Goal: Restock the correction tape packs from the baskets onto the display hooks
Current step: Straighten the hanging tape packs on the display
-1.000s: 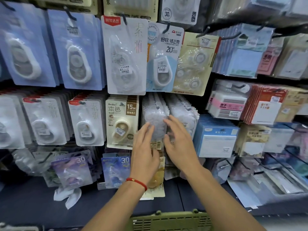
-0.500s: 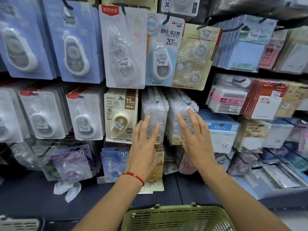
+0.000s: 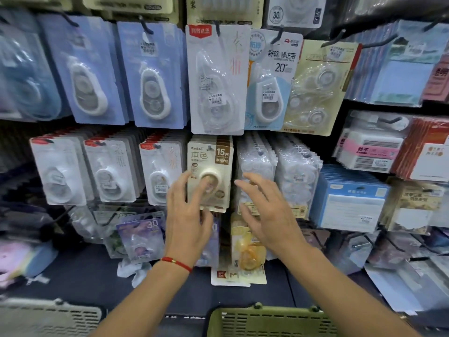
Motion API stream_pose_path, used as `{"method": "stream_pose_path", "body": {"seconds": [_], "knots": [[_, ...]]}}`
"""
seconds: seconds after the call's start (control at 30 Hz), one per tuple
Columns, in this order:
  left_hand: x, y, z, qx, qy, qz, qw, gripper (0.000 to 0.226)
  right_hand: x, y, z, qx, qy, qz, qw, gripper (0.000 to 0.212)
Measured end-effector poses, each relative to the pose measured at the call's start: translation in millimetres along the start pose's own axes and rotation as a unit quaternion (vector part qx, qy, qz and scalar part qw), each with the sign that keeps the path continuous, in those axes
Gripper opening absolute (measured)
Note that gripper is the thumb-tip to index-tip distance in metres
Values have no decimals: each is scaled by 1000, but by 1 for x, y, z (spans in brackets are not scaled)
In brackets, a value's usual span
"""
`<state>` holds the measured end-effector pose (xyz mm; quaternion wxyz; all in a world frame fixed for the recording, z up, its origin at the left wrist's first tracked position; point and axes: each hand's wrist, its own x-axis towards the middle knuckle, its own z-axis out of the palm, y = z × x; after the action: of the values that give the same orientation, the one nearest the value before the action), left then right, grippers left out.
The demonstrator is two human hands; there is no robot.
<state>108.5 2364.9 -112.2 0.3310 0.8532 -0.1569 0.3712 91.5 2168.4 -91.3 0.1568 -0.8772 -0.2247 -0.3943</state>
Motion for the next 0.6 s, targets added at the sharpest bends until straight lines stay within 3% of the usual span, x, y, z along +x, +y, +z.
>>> {"method": "stream_pose_path", "body": {"seconds": [0.13,0.27,0.6], "knots": [[22,-5,-3,-130,-38,-60,989,74,32,-36,29,53,-64,123,989,76],[32,-6,9,-158,-13,-109,981,82,46,-55,45,26,-37,190,981,73],[23,-34,17,-174,-44,-70,981,95,39,-52,48,-179,-22,154,972,90]]}}
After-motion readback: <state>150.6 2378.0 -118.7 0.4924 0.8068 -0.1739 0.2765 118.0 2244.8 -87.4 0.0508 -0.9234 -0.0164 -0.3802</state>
